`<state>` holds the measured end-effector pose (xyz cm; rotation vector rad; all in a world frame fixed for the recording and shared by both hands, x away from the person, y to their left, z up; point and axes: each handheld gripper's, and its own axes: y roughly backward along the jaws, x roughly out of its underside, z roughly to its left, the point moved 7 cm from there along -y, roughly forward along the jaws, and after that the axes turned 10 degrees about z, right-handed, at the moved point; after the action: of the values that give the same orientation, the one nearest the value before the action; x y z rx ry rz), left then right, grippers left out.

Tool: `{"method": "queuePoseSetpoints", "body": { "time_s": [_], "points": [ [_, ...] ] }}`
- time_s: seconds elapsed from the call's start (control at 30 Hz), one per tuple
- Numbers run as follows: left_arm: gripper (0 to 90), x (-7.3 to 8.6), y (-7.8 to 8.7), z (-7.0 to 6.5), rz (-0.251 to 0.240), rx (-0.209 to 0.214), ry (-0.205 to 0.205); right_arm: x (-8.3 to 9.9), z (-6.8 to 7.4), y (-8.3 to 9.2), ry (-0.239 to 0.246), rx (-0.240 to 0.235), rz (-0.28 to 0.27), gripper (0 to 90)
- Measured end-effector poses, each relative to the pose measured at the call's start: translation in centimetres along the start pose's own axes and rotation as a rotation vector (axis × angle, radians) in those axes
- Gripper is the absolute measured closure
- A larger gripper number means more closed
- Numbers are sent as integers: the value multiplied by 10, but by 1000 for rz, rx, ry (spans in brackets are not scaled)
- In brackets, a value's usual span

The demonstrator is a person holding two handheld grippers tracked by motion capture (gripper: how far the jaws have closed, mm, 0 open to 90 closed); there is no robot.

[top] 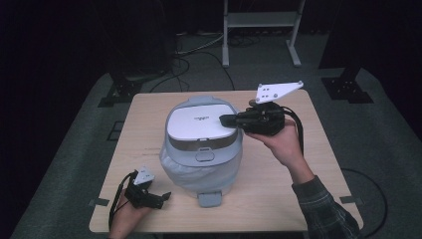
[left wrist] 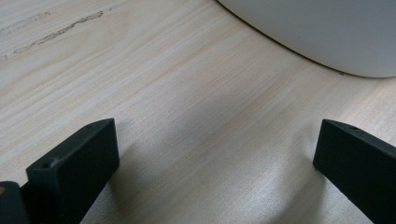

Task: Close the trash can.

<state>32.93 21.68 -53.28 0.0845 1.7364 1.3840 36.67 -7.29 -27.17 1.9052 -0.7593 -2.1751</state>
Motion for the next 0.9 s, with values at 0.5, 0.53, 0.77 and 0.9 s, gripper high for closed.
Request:
{"method": "queuePoseSetpoints", "body": {
  "time_s": [0.5, 0.53, 0.77, 0.9],
  "points": [
    [0, 0, 0, 0, 0, 0, 0, 2, 25, -22, 21, -89, 61, 900],
    [0, 0, 0, 0, 0, 1, 0, 2, 26, -23, 24, -94, 67, 900],
    [0, 0, 0, 0, 0, 0, 0, 0, 35, -30, 40, -115, 98, 900],
    [0, 0, 0, 0, 0, 1, 0, 0, 37, -32, 52, -121, 110, 900]
  ]
}}
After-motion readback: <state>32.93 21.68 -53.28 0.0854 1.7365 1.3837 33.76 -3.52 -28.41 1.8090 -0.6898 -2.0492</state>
